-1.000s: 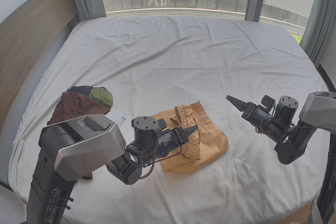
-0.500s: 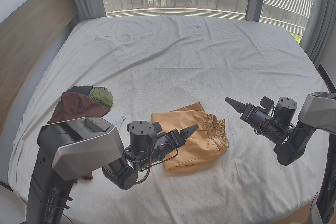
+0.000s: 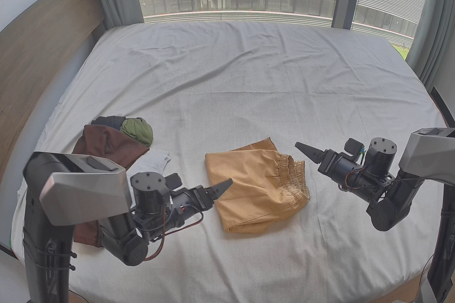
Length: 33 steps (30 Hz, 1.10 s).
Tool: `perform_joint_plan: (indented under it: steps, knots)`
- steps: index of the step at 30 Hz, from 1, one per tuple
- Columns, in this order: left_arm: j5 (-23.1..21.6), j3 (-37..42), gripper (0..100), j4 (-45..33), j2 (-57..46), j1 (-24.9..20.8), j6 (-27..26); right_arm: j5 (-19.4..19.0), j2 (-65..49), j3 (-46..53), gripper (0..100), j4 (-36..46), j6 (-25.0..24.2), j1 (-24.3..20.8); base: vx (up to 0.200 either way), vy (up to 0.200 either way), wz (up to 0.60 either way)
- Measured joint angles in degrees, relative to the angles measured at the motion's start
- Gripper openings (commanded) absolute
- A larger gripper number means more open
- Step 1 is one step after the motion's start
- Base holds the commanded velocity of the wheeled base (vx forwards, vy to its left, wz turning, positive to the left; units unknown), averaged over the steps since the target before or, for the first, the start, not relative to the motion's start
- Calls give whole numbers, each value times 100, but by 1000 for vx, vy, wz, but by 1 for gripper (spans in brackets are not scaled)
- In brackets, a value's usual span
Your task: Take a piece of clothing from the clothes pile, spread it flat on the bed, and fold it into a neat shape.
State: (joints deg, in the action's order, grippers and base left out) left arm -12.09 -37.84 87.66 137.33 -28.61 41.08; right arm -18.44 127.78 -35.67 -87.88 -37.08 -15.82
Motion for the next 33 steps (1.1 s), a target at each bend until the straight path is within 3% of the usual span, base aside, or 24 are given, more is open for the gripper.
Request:
perform_joint_plan:
  steps: [9,21,33]
  knots:
    - [-128,1180,100,99,-946,692,-558,0,61,155,100,55,22,-126,0,0,0]
    - [-332,1924,100,118,-1200,1064,-1741,2,579,340,100,394,534,-85,0,0,0]
    - [-408,2009,100,118,-1151,1059,-1793,0,1007,315,100,635,714,111,0,0,0]
